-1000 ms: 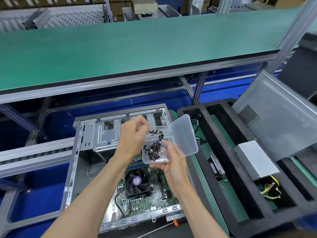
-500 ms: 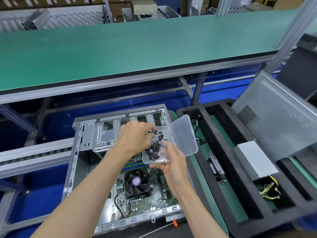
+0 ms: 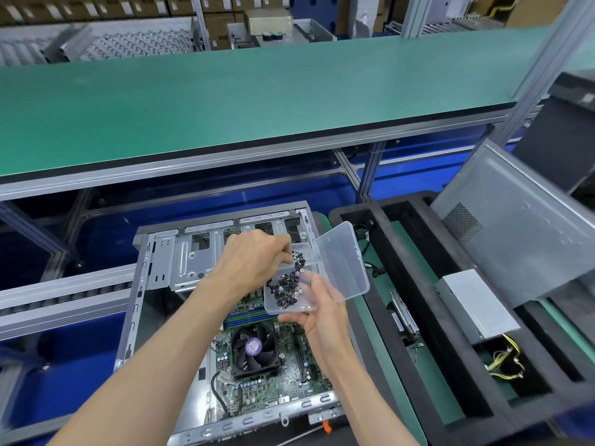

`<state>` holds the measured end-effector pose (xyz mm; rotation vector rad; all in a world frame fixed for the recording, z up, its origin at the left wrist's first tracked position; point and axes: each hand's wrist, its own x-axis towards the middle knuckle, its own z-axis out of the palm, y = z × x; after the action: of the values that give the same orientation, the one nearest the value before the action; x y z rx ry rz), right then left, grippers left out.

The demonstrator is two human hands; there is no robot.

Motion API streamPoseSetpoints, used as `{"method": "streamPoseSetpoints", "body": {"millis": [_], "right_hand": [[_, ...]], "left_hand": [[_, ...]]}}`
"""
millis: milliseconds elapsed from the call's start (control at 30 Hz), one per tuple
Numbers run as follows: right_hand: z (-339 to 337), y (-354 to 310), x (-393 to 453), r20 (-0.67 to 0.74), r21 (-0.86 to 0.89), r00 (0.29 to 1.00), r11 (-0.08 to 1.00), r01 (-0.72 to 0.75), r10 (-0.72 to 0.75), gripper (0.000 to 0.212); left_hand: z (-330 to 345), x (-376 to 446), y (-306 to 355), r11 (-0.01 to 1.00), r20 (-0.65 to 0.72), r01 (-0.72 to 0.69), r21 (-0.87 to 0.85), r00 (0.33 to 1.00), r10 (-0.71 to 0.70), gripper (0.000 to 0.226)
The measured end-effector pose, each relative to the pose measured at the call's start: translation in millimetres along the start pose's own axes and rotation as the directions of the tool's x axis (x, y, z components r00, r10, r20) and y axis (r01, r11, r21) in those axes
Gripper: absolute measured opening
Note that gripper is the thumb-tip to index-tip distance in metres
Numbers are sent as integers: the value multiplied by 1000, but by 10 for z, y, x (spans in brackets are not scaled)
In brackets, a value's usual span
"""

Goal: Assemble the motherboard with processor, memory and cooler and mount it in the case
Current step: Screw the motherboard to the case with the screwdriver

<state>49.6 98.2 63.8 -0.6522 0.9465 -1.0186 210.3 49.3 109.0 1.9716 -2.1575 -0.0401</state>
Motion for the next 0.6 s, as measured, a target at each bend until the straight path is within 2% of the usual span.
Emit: {"method": "streamPoseSetpoints", "body": {"millis": [67, 133, 200, 267, 300, 333, 367, 600], "right_hand": [[5, -7, -4, 2, -5, 1000, 1000, 7, -7, 31], [9, -14, -6, 2, -5, 1000, 1000, 9, -9, 31], [12, -20, -7, 3, -8, 1000, 1000, 9, -9, 31], [15, -21, -12, 0, -14, 1000, 1000, 5, -5, 31], [17, -20, -15, -4, -14, 1000, 1000, 4, -4, 31], [19, -19, -17, -8, -14, 1000, 1000, 5, -5, 30], [21, -18, -16, -10, -14, 1000, 1000, 7, -7, 30], [11, -26, -16, -3, -11, 1000, 1000, -2, 2, 31]], "left_hand": [[-18, -36, 18, 990, -31, 58, -127, 998, -62, 17], [-52, -86, 38, 895, -44, 138, -423, 984, -172, 19], [-105, -143, 58, 647, -6, 185, -740, 960, -281, 21], [-153, -192, 80, 250, 101, 187, -950, 942, -320, 25], [-173, -207, 87, 48, 148, 171, -984, 938, -314, 26], [-186, -222, 89, -104, 180, 155, -982, 936, -304, 29], [-195, -238, 90, -202, 203, 146, -968, 933, -297, 33], [-176, -327, 39, -581, 318, 126, -804, 917, -242, 26]]}}
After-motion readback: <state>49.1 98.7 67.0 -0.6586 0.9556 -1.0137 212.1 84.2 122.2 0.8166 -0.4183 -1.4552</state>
